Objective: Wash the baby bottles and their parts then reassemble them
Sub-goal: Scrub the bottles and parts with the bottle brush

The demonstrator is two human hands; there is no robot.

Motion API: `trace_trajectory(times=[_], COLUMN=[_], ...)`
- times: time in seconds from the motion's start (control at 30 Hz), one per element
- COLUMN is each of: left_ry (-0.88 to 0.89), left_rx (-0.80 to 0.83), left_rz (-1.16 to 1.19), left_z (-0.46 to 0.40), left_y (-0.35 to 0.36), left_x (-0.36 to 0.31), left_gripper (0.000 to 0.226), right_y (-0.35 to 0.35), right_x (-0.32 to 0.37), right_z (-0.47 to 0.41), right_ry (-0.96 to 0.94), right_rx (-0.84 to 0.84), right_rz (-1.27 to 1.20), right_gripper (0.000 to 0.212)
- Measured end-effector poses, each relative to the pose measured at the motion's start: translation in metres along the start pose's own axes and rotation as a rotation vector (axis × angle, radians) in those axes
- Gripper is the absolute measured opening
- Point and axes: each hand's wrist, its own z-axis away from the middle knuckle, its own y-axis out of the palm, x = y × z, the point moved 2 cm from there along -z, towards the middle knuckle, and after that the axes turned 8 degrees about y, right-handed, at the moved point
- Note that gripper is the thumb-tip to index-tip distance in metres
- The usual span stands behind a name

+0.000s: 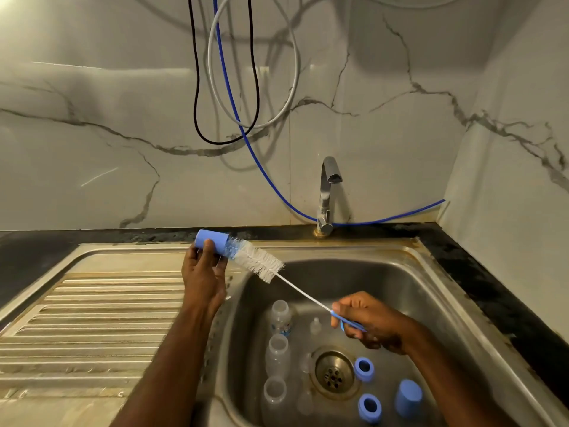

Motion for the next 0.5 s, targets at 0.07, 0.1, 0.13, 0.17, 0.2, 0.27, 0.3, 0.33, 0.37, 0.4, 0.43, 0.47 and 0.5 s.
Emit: trace_trajectory(times=[0.07,0.1,0.13,0.17,0.2,0.27,0.3,0.33,0.37,0.4,0.43,0.47,0.5], left_ry=[0.170,0.256,0.327,0.379,0.417,0.453,0.456,0.443,0.409,0.347,0.251,0.130,0.007], left_rx=[0.049,0.079,0.106,0.128,0.144,0.172,0.186,0.202,0.221,0.238,0.246,0.245,0.236], left_rz=[-0.301,-0.448,-0.564,-0.645,-0.699,-0.764,-0.785,-0.789,-0.763,-0.696,-0.579,-0.427,-0.275], left_z=[-0.001,-0.002,-0.003,-0.003,-0.003,-0.003,-0.003,-0.002,-0.002,-0.001,0.000,0.002,0.004], left_y=[-0.004,-0.006,-0.006,-0.006,-0.006,-0.004,-0.004,-0.004,-0.003,-0.002,-0.001,0.001,0.003], left_x=[-0.005,-0.008,-0.009,-0.010,-0.010,-0.010,-0.010,-0.010,-0.010,-0.009,-0.009,-0.008,-0.008], left_gripper=[0.045,0.043,0.041,0.040,0.039,0.040,0.041,0.040,0.037,0.031,0.023,0.019,0.020], right_y=[0.000,-0.002,-0.004,-0.007,-0.010,-0.017,-0.019,-0.021,-0.023,-0.025,-0.026,-0.025,-0.025], right_x=[0.002,0.002,0.002,0.002,0.003,0.003,0.003,0.003,0.002,0.001,0.000,0.000,0.000], right_z=[0.000,-0.001,-0.002,-0.002,-0.002,-0.002,-0.001,0.000,0.000,0.000,0.000,0.000,0.001], right_ry=[-0.077,-0.120,-0.150,-0.163,-0.159,-0.116,-0.093,-0.081,-0.074,-0.063,-0.047,-0.032,-0.021], right_rx=[-0.156,-0.237,-0.309,-0.375,-0.435,-0.554,-0.609,-0.642,-0.645,-0.617,-0.567,-0.500,-0.422], right_rz=[0.041,0.074,0.120,0.195,0.298,0.516,0.579,0.598,0.591,0.567,0.526,0.455,0.357], right_gripper=[0.026,0.021,0.019,0.016,0.015,0.017,0.018,0.019,0.021,0.025,0.030,0.036,0.041])
